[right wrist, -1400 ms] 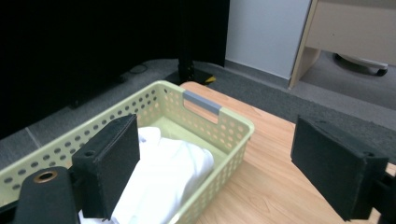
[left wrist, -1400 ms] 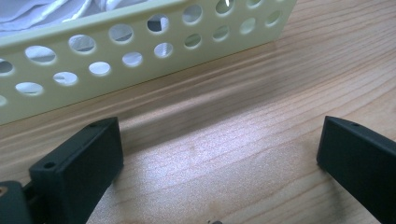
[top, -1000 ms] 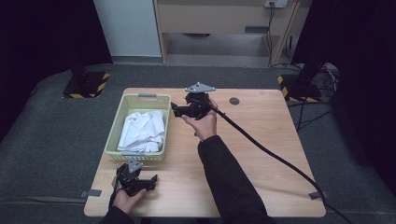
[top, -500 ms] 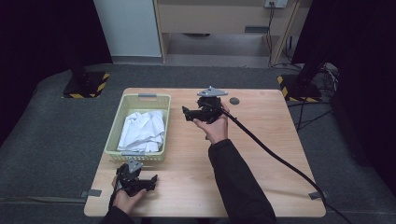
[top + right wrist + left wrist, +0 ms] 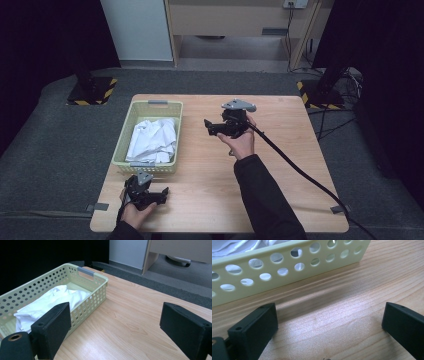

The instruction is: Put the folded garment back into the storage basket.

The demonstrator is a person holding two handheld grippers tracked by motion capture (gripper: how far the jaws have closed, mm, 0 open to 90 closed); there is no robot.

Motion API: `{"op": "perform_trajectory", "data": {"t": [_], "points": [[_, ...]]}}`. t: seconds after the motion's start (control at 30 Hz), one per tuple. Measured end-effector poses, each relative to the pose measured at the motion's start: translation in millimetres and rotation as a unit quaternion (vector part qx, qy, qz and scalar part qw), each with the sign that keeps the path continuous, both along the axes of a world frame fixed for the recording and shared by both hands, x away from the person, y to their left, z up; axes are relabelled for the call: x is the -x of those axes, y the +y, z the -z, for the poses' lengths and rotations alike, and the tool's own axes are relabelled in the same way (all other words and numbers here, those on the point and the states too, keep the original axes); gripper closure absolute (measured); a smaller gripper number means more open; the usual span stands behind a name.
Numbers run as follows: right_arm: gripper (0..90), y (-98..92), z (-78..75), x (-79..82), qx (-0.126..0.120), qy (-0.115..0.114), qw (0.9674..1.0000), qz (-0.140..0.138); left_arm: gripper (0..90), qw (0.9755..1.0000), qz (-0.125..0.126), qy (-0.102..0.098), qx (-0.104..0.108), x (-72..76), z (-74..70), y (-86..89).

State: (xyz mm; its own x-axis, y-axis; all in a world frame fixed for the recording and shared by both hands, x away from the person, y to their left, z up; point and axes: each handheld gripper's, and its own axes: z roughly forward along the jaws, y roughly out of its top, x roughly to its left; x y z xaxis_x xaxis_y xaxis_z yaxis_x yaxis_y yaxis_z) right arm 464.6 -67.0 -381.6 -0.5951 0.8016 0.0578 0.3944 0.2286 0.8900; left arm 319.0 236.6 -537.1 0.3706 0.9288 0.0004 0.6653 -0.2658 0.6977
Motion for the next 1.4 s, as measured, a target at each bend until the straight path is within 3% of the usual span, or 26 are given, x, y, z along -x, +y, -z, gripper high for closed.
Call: {"op": "perform_trajectory", "data": {"t": [0.67, 1.4], "points": [[10.1, -33.4, 14.9, 19.0, -0.012, 0.018, 0.9997, 0.014, 0.0, 1.0000, 0.000, 0.000, 0.000, 0.0, 0.0, 0.0], [10.0, -45.8, 26.3, 43.0, -0.015, 0.021, 0.9996, 0.010, 0.0, 1.0000, 0.000, 0.000, 0.000, 0.0, 0.0, 0.0]]}}
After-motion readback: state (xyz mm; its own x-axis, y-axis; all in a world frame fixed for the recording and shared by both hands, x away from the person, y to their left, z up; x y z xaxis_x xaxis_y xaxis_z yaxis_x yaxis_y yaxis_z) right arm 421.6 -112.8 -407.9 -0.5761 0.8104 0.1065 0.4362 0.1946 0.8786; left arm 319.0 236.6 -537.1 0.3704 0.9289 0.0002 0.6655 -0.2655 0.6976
